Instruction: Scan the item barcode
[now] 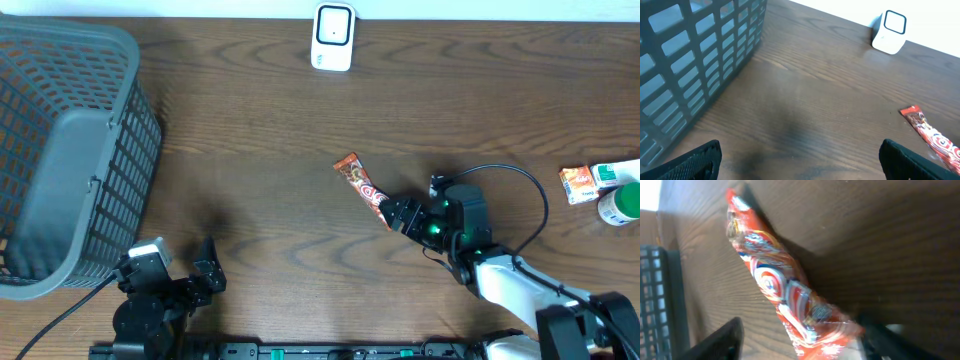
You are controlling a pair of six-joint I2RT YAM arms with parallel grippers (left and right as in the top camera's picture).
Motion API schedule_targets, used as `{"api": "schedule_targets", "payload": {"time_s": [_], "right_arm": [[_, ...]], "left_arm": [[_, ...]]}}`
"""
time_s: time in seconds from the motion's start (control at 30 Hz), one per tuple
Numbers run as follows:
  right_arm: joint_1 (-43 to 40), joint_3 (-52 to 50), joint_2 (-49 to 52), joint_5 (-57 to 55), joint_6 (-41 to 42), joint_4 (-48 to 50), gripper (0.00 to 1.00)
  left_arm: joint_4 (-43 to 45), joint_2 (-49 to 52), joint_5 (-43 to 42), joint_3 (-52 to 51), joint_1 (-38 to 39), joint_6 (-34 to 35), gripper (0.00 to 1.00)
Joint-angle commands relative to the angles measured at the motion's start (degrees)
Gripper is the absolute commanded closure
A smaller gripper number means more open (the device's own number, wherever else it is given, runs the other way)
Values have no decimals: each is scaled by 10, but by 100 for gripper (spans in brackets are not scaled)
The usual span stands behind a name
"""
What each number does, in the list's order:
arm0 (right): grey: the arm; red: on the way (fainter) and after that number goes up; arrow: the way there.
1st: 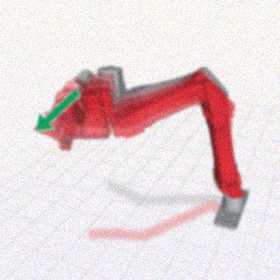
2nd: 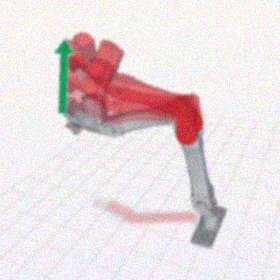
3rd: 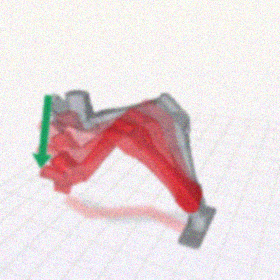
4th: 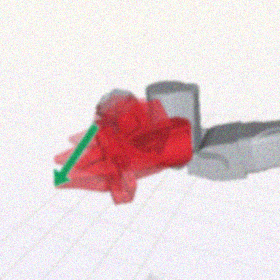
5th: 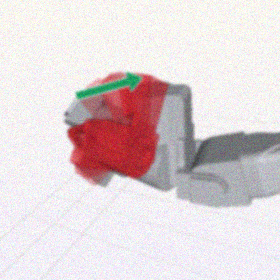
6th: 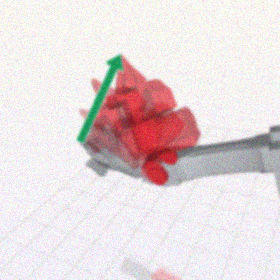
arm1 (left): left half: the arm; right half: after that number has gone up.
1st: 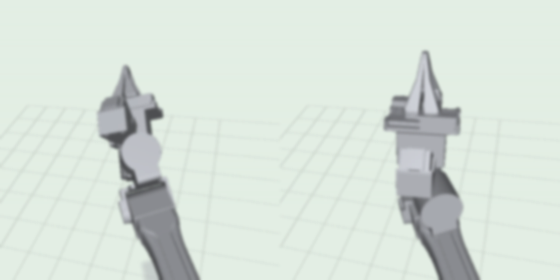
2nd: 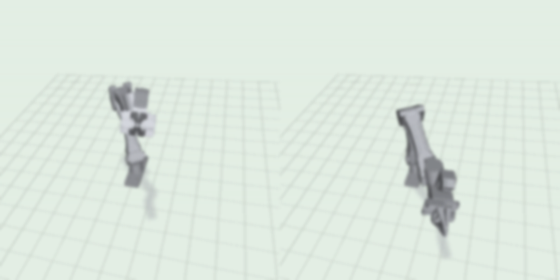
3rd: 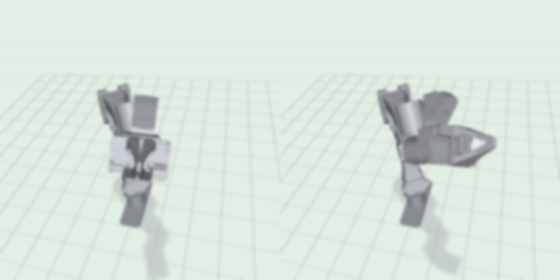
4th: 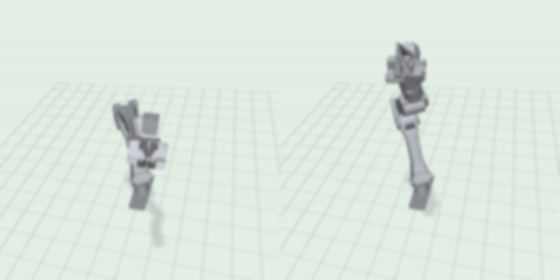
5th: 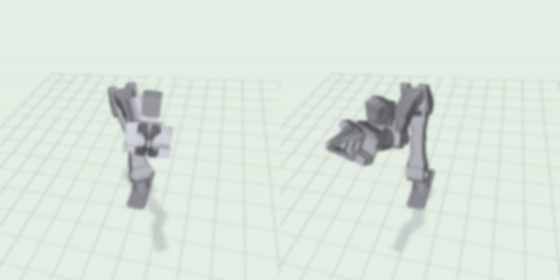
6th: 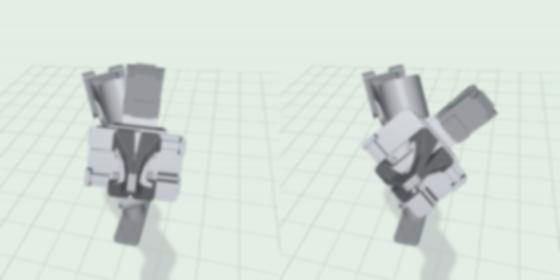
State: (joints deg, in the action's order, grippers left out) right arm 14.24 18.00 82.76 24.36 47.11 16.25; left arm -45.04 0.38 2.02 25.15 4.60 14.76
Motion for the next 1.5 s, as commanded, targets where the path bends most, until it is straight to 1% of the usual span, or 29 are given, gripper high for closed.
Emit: {"api": "schedule_targets", "payload": {"time_s": [0.0,0.03,0.07,0.17,0.3,0.4,0.5,0.6,0.7,0.77,0.8,0.83,0.9,0.93,0.97,1.07,1.13,1.2,1.27,1.33,1.47], "right_arm": [[1,-60,102,-43,21,-21,60],[1,-60,113,-43,22,-3,82],[1,-60,127,-43,22,20,99],[1,-60,155,-46,13,94,99],[1,-60,145,-40,-24,192,99],[1,-59,106,-39,-35,236,99],[1,-52,30,-39,-59,236,98],[1,-31,-63,-41,-76,190,98],[1,16,-162,-48,-105,73,98],[1,53,-206,-52,-134,-18,99],[1,71,-220,-60,-142,-66,98],[0,89,-230,-73,-147,-121,80],[-5,109,-229,-90,-146,-193,27],[-11,112,-222,-86,-140,-218,11],[-16,112,-214,-71,-132,-235,1],[-20,112,-176,-31,-132,-264,1],[-9,113,-151,-19,-179,-264,1],[14,127,-123,-10,-245,-269,1],[34,144,-106,-16,-261,-273,1],[63,164,-92,-46,-273,-277,1],[138,216,-63,-162,-275,-298,1]], "left_arm": [[0,0,1,2,2,-8,2],[0,0,1,2,2,-8,2],[0,0,1,2,2,-8,2],[0,0,1,2,2,-8,2],[0,0,1,2,2,-8,2],[0,0,1,2,2,-8,2],[0,0,1,2,2,-8,2],[0,0,1,2,2,-8,2],[0,0,1,2,2,-8,2],[0,0,1,2,2,-8,2],[0,0,1,2,2,-8,2],[0,0,1,2,2,-8,2],[0,0,1,2,2,-8,2],[0,0,1,2,2,-8,2],[0,0,1,2,2,-8,2],[0,0,1,2,2,-8,2],[0,0,1,2,2,-8,2],[0,0,1,2,2,-8,2],[0,0,1,2,2,-8,2],[0,0,1,2,2,-8,2],[0,0,1,2,2,-8,2]]}}
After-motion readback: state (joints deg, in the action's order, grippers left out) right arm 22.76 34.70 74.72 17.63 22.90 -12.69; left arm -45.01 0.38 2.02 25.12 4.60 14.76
